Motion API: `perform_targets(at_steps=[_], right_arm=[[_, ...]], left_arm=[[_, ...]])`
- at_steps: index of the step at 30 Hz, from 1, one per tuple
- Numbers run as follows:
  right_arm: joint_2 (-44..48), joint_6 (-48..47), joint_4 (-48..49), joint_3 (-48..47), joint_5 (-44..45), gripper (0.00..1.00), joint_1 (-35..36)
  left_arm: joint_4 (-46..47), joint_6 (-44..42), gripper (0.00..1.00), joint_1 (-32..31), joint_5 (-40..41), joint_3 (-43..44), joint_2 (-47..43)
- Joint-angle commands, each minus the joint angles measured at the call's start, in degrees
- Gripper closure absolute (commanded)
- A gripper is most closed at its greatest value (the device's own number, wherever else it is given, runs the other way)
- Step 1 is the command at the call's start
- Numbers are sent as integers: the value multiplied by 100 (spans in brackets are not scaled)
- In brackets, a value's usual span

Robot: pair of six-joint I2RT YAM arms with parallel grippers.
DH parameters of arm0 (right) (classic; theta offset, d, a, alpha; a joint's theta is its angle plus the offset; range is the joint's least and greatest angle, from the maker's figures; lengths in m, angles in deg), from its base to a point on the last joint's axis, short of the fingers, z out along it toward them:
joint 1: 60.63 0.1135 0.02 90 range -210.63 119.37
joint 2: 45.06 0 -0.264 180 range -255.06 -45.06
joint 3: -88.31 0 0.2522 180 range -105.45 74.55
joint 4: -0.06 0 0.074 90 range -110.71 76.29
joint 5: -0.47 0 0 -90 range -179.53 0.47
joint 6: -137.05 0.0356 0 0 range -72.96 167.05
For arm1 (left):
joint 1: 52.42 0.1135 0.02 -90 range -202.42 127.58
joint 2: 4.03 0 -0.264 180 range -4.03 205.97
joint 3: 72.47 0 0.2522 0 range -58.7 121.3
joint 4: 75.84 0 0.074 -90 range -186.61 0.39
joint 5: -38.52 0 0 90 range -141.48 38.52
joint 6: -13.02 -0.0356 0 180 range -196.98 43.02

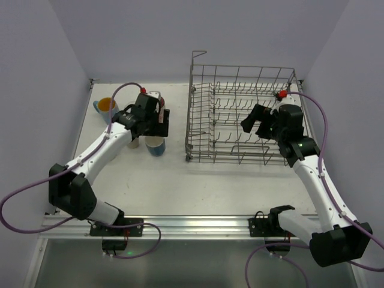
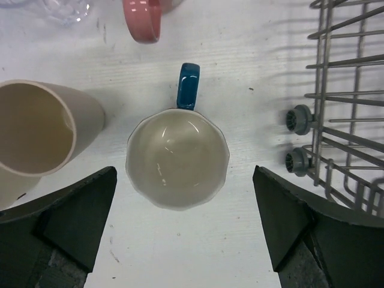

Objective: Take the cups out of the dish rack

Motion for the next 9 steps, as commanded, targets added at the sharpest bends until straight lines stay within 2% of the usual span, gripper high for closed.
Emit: perform_targets(at_steps=[1, 7, 9], right_arm=[[86, -38, 27, 12, 273, 1, 22], [358, 59, 106, 258, 546, 1, 22], [516, 111, 141, 345, 512, 1, 22]], left_arm=[[234, -126, 0, 45, 47, 202, -751], [655, -267, 0, 36, -507, 220, -1587], [1111, -267, 0, 36, -839, 63, -1998]])
